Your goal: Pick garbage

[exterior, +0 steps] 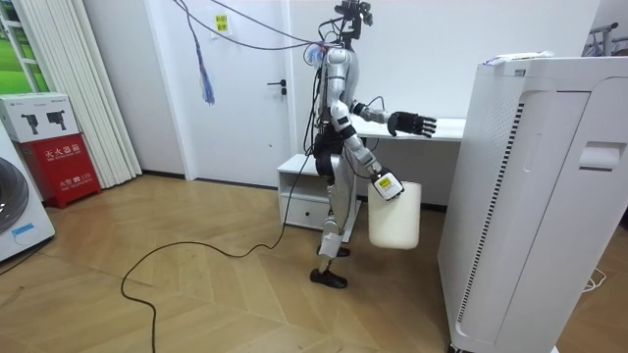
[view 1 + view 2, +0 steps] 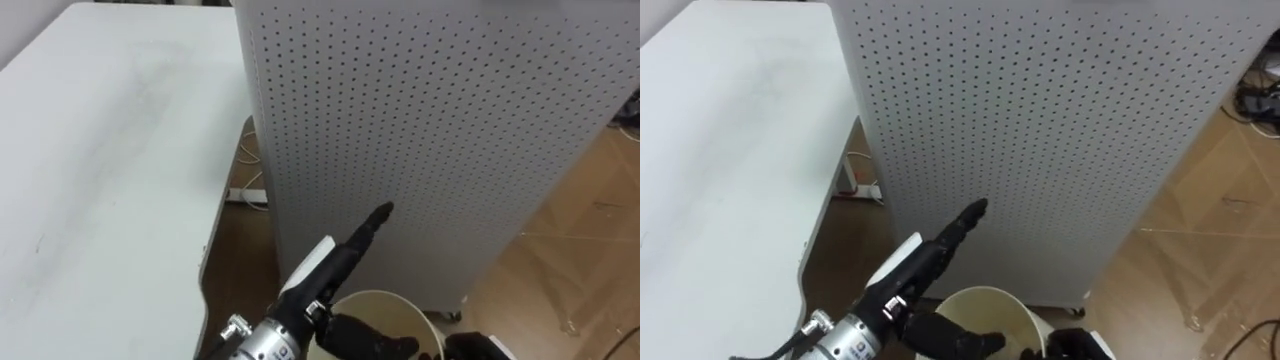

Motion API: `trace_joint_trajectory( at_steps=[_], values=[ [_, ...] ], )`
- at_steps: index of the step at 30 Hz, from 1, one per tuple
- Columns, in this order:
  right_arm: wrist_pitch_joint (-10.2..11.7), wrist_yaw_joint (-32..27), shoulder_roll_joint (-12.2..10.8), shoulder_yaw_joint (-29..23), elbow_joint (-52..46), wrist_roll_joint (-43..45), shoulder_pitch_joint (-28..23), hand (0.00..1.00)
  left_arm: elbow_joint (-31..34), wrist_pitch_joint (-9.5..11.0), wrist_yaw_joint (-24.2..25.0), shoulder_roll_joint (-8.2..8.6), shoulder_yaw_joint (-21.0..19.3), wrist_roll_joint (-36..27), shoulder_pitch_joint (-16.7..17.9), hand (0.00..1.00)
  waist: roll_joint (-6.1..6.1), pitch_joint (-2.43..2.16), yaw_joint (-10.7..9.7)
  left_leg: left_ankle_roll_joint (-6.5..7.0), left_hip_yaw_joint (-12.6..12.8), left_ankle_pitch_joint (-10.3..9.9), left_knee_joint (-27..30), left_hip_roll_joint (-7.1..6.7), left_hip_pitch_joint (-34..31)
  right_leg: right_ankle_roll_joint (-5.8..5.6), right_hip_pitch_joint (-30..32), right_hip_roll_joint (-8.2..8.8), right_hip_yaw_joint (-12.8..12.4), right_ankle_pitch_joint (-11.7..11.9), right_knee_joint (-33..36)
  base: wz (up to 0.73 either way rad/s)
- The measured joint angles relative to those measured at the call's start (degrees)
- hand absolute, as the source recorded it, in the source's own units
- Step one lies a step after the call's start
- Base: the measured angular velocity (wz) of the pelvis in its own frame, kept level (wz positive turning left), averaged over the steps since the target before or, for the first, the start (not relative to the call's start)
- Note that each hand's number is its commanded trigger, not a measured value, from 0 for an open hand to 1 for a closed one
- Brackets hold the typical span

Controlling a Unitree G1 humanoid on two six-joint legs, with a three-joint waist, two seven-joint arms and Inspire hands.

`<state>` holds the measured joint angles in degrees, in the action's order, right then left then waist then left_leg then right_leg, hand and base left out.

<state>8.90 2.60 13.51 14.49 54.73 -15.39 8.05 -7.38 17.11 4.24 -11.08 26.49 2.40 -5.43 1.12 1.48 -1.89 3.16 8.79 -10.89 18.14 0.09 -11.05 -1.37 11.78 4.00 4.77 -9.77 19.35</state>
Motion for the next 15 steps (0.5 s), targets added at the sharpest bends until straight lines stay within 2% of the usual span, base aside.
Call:
trace_joint_trajectory(
  at_steps=[5,7,9,11,14,15],
  values=[
    [0.00,0.06,-0.10,-0.72,-0.11,-0.05,-3.91,1.00,4.50,0.79,-6.35,0.07,-3.80,11.75,0.53,0.00,0.07,-0.47,-0.22,-0.04,0.39,0.02,-2.06,-0.21,4.10,-0.08,-3.58,-0.03,-0.29,-0.04,-1.81,-0.05],
    [-0.02,0.04,-0.10,-1.37,-0.19,0.03,-5.06,1.00,6.80,0.91,-9.64,0.07,-4.37,15.42,0.84,0.00,-0.07,-0.82,-0.84,-0.06,0.49,0.06,-3.03,-0.45,5.83,-0.32,-4.96,-0.09,-0.76,0.02,-2.70,-0.11],
    [-0.02,0.04,-0.16,-2.22,-0.20,0.37,-5.88,1.00,7.81,1.86,-11.55,-0.22,-4.75,16.69,1.14,0.00,-0.04,-1.27,-1.03,-0.05,1.44,0.06,-3.93,-0.48,7.29,-0.35,-5.41,-0.12,-1.35,0.02,-2.73,-0.26],
    [-0.02,0.04,-0.29,-2.32,-0.19,0.51,-6.33,1.00,9.28,2.14,-13.13,-0.24,-6.98,18.17,1.50,0.00,0.00,-1.29,-0.42,-0.13,3.60,-0.13,-4.81,-0.37,9.27,-0.33,-5.58,-0.21,-1.68,0.04,-2.03,-0.52],
    [-0.02,0.43,-0.53,-2.32,-0.19,0.58,-7.12,1.00,10.53,2.25,-14.44,-0.33,-8.89,18.74,1.54,0.00,0.00,-1.28,-0.30,-0.17,5.03,-0.65,-4.82,0.17,10.09,-0.28,-5.41,-0.33,-1.39,0.06,-1.31,-0.39],
    [-0.05,0.92,-0.59,-2.30,-0.09,0.51,-7.29,1.00,10.86,2.69,-15.40,-0.30,-9.50,19.78,1.59,0.00,0.00,-1.27,0.60,-0.29,6.50,-0.98,-4.83,0.47,10.60,-0.14,-5.08,-0.44,-1.40,0.16,-0.82,-0.62]
  ],
)
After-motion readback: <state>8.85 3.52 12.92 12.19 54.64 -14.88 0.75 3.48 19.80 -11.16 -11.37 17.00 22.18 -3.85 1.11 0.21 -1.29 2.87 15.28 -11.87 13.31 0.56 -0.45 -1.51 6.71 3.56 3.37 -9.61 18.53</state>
